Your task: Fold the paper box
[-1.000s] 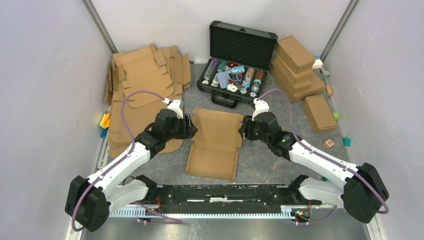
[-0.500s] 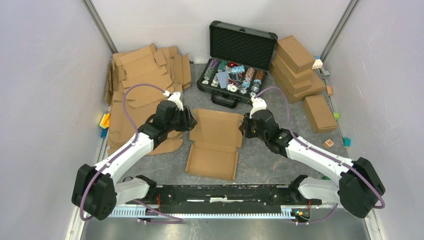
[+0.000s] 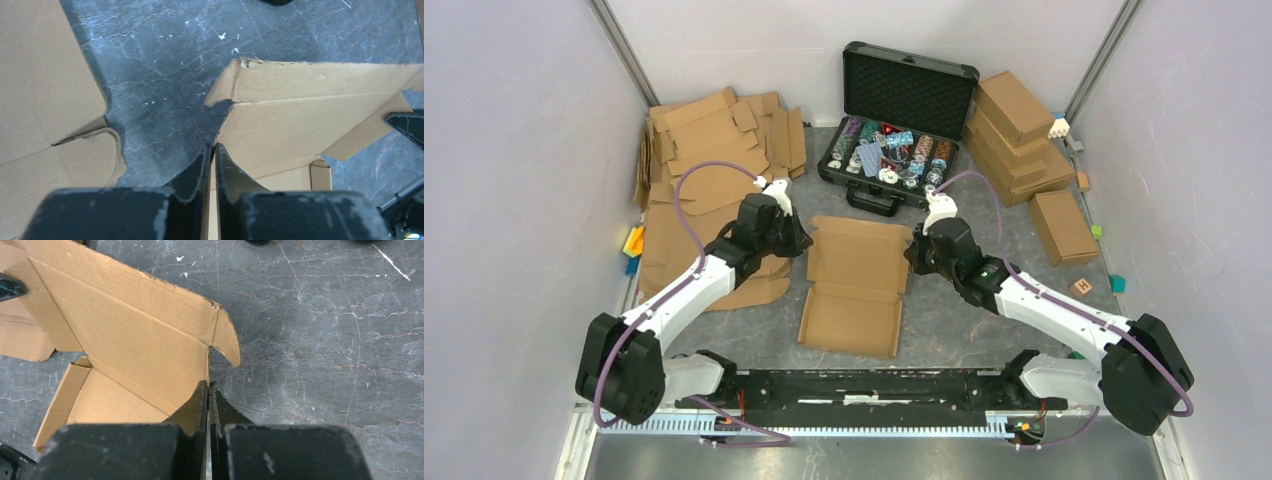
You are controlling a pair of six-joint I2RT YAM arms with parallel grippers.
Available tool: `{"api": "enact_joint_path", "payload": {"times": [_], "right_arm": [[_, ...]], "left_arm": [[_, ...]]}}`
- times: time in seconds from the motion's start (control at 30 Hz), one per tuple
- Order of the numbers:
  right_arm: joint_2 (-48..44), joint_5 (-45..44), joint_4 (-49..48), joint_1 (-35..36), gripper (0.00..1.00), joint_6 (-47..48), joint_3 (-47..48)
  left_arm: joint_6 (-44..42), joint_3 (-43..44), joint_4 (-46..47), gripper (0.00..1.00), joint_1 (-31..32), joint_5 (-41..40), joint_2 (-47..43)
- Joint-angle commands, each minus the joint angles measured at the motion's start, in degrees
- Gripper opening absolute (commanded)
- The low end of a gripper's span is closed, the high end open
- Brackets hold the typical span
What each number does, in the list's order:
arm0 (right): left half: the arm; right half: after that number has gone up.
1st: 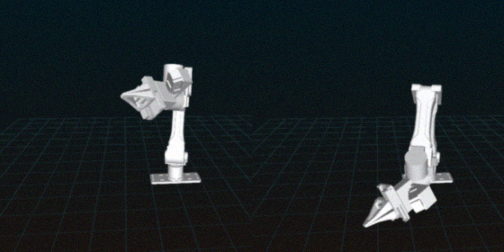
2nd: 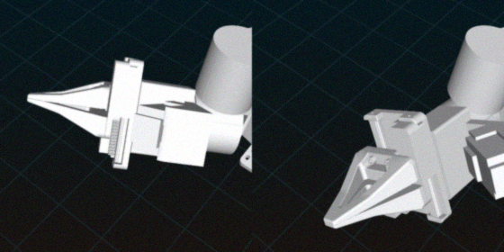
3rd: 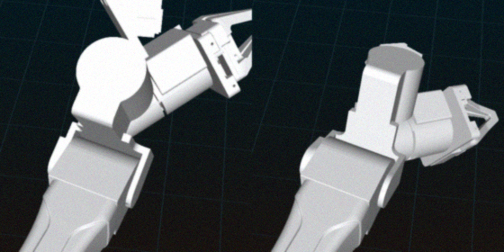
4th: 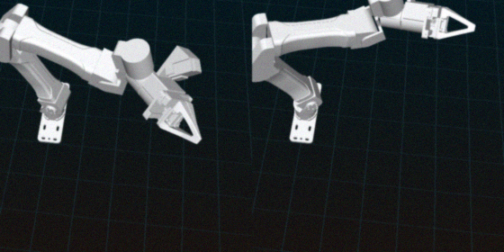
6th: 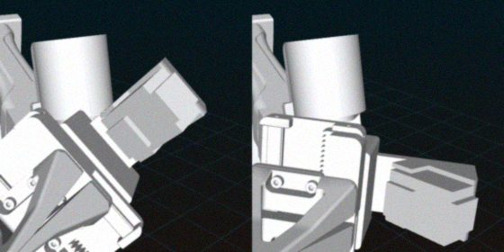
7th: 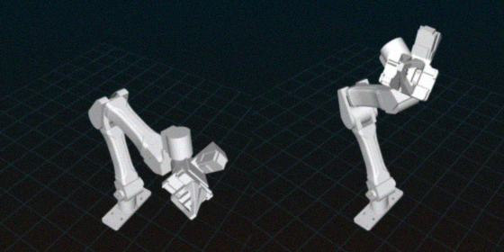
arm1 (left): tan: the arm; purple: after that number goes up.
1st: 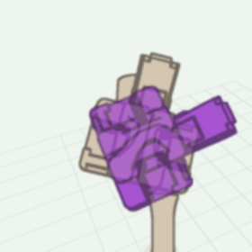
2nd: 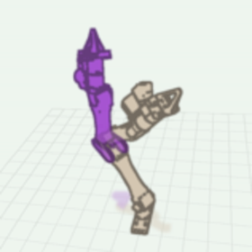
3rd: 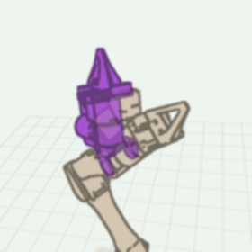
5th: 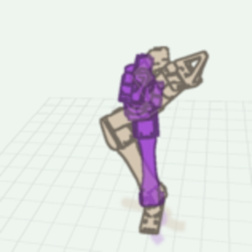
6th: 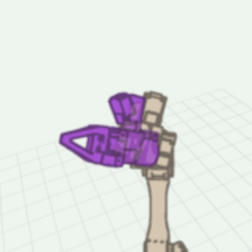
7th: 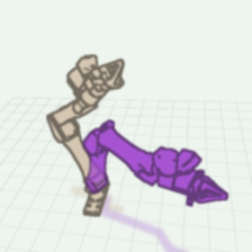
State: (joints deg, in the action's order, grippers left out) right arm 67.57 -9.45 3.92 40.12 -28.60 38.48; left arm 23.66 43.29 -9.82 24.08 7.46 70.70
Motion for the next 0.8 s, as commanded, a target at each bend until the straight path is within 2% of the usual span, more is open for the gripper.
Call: {"api": "enact_joint_path", "payload": {"times": [0.0,0.27,0.47,0.77], "right_arm": [[-0.1,-1.9,-1.5,0.0,0.00,1.2,3.7],[0.6,-3.5,-1.0,0.0,0.00,2.4,6.9],[-0.1,-5.8,-8.2,0.4,0.00,3.3,4.5],[-3.1,-11.7,-14.0,3.9,0.00,3.6,-3.4]], "left_arm": [[-2.0,2.7,2.9,0.08,-0.2,3.9,-1.2],[-0.2,2.5,4.8,0.02,0.2,8.1,-2.8],[0.0,-1.0,12.9,0.02,1.5,9.9,-5.8],[1.7,-12.0,20.7,0.02,10.7,-0.3,-11.7]]}}
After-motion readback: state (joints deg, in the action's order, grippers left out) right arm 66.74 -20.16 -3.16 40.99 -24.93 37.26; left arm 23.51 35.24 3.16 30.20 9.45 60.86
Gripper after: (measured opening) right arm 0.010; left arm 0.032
